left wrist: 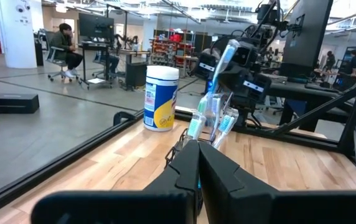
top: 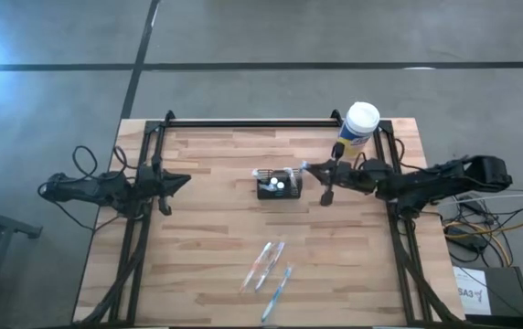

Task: Pick & Place toothbrushing station
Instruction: Put the right blue toothbrush into the black wire organizer, then put the orange toothbrush into the black wire organizer

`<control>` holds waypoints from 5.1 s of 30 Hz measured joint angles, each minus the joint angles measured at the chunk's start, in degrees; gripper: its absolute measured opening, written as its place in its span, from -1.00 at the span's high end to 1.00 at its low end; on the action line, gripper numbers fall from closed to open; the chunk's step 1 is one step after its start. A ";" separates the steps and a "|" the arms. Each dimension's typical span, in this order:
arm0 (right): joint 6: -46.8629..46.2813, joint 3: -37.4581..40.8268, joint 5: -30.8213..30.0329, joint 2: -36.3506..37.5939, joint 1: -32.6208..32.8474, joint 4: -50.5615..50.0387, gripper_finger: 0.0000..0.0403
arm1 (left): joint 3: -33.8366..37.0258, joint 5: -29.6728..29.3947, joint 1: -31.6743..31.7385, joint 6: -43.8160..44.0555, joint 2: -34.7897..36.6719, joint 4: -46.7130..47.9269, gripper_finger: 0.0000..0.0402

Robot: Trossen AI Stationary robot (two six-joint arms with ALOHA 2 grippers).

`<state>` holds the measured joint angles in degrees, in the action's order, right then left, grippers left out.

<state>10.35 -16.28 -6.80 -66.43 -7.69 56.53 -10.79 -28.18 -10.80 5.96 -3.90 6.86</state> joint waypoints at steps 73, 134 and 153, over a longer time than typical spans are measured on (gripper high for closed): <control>-9.82 7.19 -8.32 -6.67 1.19 15.22 0.38 | 3.58 0.07 -0.01 0.66 0.00 -2.62 0.93; -9.14 15.77 1.02 54.70 2.57 -37.77 0.96 | -47.22 18.84 -10.67 33.75 -88.70 -6.10 0.27; -11.43 15.77 0.98 54.66 2.57 -40.10 0.96 | -86.83 16.79 -10.80 46.08 -117.79 46.87 -0.11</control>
<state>-1.08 -0.52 -5.82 -11.77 -5.13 16.43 -97.62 -11.40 -21.61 52.03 -121.69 53.73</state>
